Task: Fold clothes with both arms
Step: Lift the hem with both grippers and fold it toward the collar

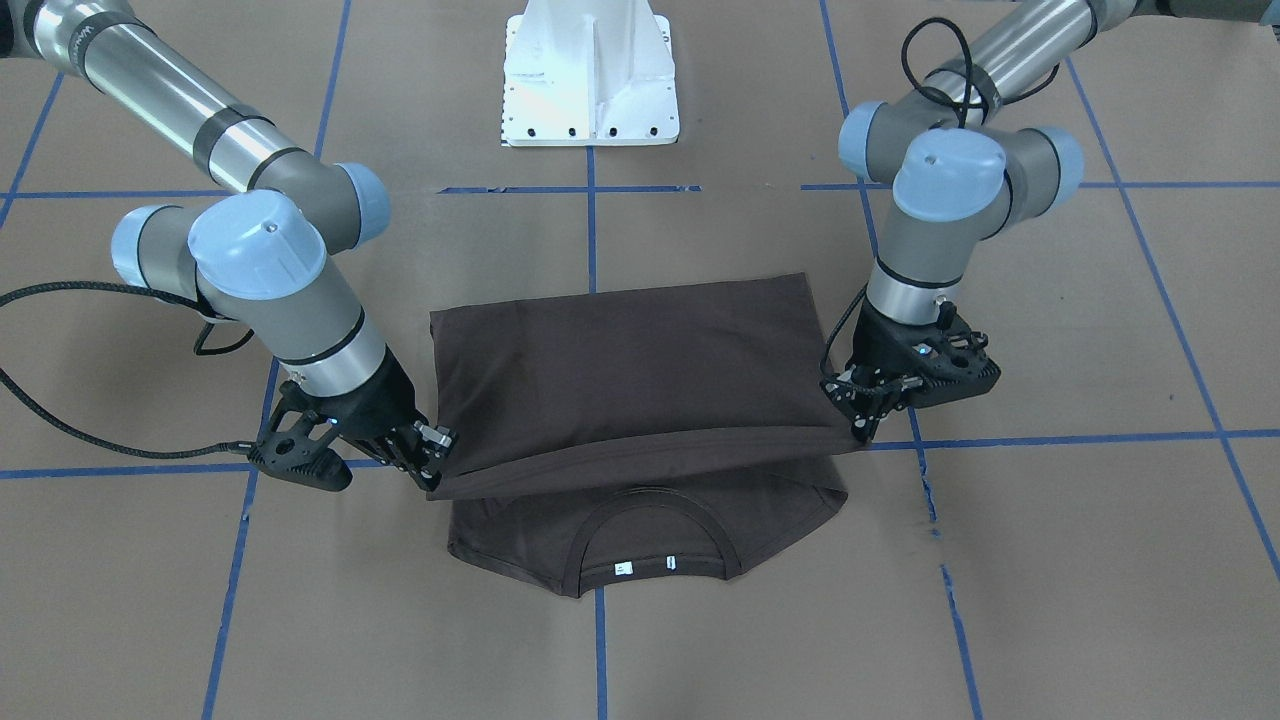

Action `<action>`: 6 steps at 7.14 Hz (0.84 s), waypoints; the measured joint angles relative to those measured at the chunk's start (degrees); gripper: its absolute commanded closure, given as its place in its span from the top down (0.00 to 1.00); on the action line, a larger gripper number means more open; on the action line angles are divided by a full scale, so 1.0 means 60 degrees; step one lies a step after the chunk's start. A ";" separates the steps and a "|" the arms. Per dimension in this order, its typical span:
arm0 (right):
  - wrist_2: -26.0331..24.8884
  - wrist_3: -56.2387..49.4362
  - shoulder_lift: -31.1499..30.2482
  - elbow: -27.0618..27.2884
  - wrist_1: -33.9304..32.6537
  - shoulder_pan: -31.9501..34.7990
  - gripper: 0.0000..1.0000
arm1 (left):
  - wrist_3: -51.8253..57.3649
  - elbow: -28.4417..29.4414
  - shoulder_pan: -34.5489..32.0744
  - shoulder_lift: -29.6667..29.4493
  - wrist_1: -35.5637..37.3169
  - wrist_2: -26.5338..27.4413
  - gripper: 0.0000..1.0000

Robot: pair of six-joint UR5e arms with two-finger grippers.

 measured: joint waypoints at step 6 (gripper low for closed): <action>-0.0017 -0.0007 0.0190 -0.0292 -0.0009 0.0326 0.00 | 0.0180 0.0655 -0.0279 -0.0515 -0.0097 -0.0034 0.00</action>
